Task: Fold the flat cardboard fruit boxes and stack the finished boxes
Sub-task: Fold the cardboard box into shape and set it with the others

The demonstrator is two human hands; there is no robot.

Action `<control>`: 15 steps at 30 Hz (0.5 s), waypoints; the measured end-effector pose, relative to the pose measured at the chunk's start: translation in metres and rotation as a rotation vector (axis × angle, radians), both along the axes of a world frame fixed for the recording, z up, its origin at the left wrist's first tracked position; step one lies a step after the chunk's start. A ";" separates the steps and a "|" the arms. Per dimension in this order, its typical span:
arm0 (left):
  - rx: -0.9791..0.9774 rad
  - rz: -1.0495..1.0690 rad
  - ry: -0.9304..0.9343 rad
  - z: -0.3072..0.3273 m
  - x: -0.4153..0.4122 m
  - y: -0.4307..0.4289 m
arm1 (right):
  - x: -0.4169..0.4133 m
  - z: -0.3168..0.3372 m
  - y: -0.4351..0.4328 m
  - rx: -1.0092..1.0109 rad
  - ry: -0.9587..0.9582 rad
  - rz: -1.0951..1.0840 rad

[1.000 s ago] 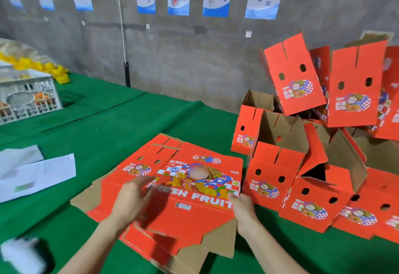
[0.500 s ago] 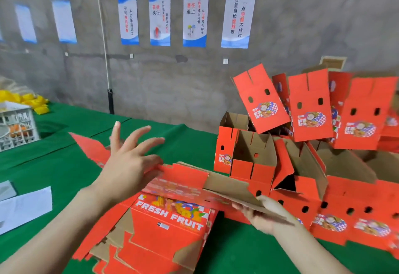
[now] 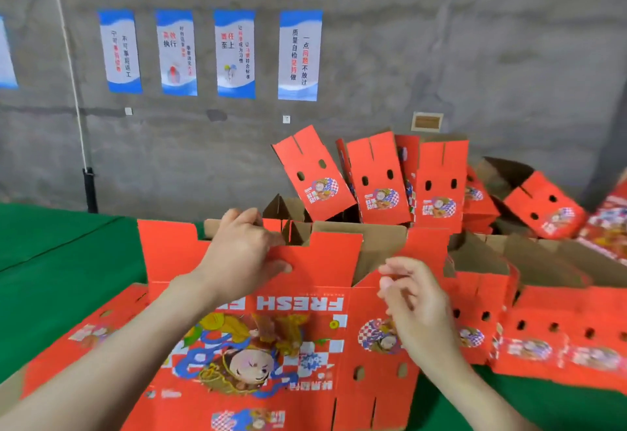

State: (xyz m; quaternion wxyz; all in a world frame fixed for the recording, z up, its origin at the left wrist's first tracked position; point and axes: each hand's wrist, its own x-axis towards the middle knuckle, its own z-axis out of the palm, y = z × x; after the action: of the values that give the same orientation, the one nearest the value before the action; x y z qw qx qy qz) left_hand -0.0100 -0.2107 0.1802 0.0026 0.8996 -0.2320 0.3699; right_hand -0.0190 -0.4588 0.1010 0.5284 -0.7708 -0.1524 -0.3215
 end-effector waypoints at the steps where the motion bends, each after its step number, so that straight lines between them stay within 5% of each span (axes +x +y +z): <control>1: 0.004 -0.027 0.005 -0.003 -0.002 -0.017 | -0.002 0.001 -0.005 -0.137 0.022 -0.026; 8: -0.049 -0.144 0.036 -0.033 -0.006 -0.098 | -0.008 0.004 -0.067 -0.452 0.436 0.067; 15: -0.090 -0.076 0.292 -0.017 0.000 -0.123 | -0.018 0.000 -0.130 -0.474 0.497 0.158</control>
State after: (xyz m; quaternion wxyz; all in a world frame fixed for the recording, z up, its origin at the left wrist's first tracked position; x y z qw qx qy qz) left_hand -0.0102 -0.3336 0.1630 0.0904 0.9334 -0.2462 0.2450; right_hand -0.0372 -0.5888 0.1015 0.3789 -0.9126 -0.1487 -0.0377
